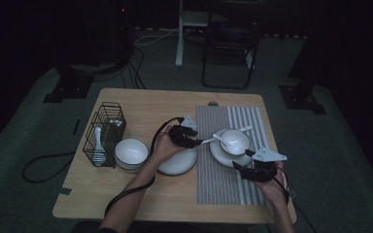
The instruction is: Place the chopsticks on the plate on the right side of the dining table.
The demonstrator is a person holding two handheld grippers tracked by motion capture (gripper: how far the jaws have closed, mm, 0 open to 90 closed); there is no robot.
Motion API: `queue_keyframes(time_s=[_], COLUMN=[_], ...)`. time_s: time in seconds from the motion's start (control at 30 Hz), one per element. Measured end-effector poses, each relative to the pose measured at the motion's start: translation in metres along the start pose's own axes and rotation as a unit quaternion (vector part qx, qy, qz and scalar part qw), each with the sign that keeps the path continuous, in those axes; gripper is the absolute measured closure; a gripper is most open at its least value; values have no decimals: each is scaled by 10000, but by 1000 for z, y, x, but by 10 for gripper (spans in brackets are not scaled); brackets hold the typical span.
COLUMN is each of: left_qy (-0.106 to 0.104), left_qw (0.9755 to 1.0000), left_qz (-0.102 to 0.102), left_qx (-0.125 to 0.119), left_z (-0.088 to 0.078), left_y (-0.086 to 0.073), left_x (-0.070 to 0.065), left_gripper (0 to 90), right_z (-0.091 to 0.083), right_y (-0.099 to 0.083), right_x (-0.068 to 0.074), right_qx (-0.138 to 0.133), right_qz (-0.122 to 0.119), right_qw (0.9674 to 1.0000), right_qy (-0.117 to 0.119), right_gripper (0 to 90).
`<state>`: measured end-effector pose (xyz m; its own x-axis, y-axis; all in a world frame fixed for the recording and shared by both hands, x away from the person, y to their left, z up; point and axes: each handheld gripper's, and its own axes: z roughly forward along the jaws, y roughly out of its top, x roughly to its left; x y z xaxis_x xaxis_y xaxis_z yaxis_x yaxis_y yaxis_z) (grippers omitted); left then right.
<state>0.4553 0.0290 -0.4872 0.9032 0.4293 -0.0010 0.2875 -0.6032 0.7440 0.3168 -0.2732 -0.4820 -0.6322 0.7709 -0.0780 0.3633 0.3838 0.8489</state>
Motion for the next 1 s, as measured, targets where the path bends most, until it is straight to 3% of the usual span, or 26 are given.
queue_keyframes(time_s=[0.5, 0.77, 1.0], left_qy=[1, 30, 27], left_qw=[10000, 9999, 10000], left_qz=[71, 104, 72], left_qx=[-3, 59, 38], left_z=[2, 4, 4], left_y=[-2, -2, -4], left_x=[-2, 0, 1], left_gripper=[557, 557, 557], right_z=[-4, -5, -4], right_y=[10, 18, 23], right_x=[-34, -50, -63], right_qx=[-102, 9, 53], right_qz=[185, 126, 7], right_qw=[9992, 9986, 9985], right_qy=[-344, -522, -540], right_gripper=[288, 289, 289])
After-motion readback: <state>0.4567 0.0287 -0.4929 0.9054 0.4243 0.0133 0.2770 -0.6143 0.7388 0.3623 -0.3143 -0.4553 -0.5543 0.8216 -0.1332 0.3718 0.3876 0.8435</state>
